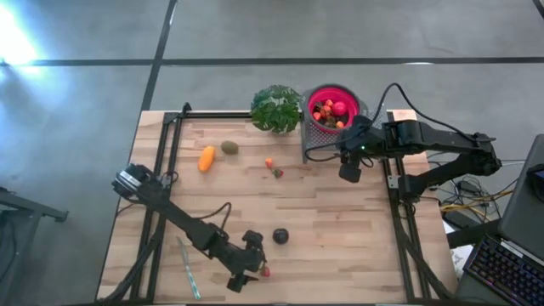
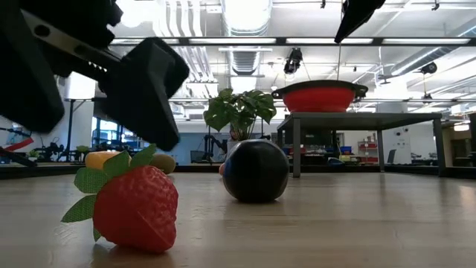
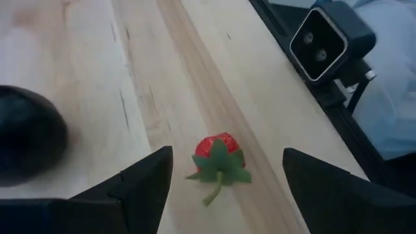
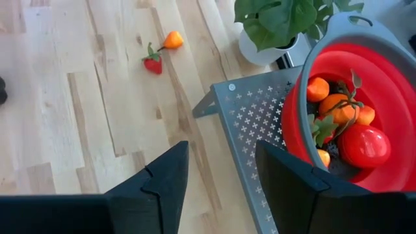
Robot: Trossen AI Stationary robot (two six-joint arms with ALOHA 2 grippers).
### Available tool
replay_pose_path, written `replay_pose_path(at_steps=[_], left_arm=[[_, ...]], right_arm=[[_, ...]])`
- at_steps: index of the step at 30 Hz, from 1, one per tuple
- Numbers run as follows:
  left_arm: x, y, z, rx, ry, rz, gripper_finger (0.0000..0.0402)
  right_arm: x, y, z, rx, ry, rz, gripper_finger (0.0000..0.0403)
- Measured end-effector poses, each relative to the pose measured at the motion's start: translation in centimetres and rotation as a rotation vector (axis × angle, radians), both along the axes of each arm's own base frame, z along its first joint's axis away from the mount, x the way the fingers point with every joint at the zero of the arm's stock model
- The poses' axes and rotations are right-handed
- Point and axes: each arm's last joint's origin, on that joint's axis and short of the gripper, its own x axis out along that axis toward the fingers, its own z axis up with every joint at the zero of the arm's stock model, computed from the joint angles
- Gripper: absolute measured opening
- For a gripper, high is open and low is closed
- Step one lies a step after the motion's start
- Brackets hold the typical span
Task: Pick & Place Fruit
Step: Put the strawberry into the red strainer bowl on the shelf
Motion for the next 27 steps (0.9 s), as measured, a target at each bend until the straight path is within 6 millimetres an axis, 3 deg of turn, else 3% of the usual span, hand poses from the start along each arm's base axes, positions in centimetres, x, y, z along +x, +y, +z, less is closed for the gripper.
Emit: replay_pose_path(at_steps=[6, 13, 21, 27], left_arm=[[0.6, -0.4, -1.6, 0.049, 0.068, -0.010, 0.0296], [0.7, -0.5, -2.1, 0.080, 0.093, -0.013, 0.0296], [0.2, -0.1, -1.1, 0.113, 0.120, -0.020, 0.0291], [0.3, 0.0, -1.2, 0.115, 0.121, -0.019, 0.0255]], right_arm=[[0.0, 0.0, 0.0, 0.000, 0.000, 0.001, 0.0157], [0.0, 0.0, 0.0, 0.000, 0.000, 0.001, 0.0133], [0.0, 0.0, 0.0, 0.000, 0.000, 0.000, 0.0115], [0.0, 0.0, 0.0, 0.000, 0.000, 0.001, 0.0106]])
